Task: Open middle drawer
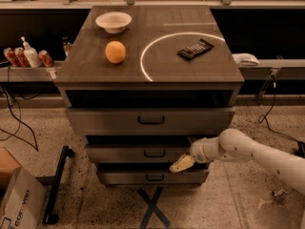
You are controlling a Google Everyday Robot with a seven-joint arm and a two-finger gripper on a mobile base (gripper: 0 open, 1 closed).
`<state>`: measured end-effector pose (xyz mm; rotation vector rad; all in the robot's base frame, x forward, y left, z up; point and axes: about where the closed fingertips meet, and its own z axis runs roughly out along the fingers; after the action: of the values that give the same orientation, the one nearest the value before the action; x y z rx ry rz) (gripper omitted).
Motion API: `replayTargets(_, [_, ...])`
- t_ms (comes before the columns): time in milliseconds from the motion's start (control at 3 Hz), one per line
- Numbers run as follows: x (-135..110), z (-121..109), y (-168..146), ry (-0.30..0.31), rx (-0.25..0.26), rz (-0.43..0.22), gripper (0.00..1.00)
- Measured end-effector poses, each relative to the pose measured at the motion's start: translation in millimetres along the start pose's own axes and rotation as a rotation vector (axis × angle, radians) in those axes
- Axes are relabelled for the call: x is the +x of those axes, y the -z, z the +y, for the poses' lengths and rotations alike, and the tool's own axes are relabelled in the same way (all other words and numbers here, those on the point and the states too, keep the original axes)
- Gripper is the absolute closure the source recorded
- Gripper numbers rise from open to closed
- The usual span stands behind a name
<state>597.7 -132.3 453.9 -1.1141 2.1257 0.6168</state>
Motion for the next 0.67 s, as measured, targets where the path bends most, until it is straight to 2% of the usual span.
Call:
replayTargets(333, [6.0,-2.7,-13.7,-0.018,-0.029,0.009,0.0])
replayTargets(667, [11.3,1.3,-19.1,-0.026,-0.055,0.022,0.19])
